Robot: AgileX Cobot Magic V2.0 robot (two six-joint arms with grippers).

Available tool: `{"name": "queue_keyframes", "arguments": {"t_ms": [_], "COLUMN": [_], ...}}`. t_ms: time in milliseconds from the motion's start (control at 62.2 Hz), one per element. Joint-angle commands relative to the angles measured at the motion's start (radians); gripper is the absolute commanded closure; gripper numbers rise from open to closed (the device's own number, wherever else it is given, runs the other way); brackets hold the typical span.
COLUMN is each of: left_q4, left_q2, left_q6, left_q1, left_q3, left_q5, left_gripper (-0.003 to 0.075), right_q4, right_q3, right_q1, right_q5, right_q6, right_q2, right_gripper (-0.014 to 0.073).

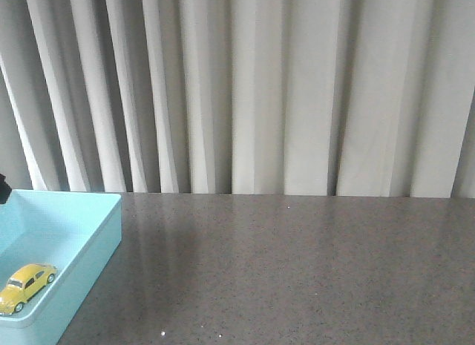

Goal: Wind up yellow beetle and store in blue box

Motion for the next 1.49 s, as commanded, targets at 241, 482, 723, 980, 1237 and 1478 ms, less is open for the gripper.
{"name": "queue_keyframes", "arguments": {"t_ms": [241, 482, 723, 980, 1237, 1478], "left_q4": [-0.045, -0.086, -0.007, 0.152, 0.255, 0.270], "left_q2": [-0.199, -0.311, -0.573, -0.953, -1.170, -1.176], "left_q6": [-0.052, -0.055, -0.051, -0.086, -0.326, -0.343], "left_q1": [0.000, -0.006, -0.133, -0.357, -0.357, -0.357], "left_q3": [-0.025, 0.031, 0.393, 0.756, 1.022, 1.169], "left_q5": [0.065, 0.058, -0.207, -0.252, -0.311, -0.455], "left_gripper": [0.0218, 0.0218, 0.0218, 0.0218, 0.0218, 0.0218], "right_q4": [0.005, 0.005, 0.005, 0.005, 0.006, 0.008], "right_q3": [-0.023, -0.023, -0.023, -0.023, -0.023, -0.023], "right_q1": [0.000, 0.000, 0.000, 0.000, 0.000, 0.000], "right_q5": [-0.048, -0.048, -0.048, -0.048, -0.055, -0.043], "right_q6": [0.000, 0.000, 0.000, 0.000, 0.000, 0.000], "right_q2": [0.001, 0.001, 0.001, 0.001, 0.001, 0.001], "right_gripper": [0.0081, 0.0081, 0.0081, 0.0081, 0.0081, 0.0081]}}
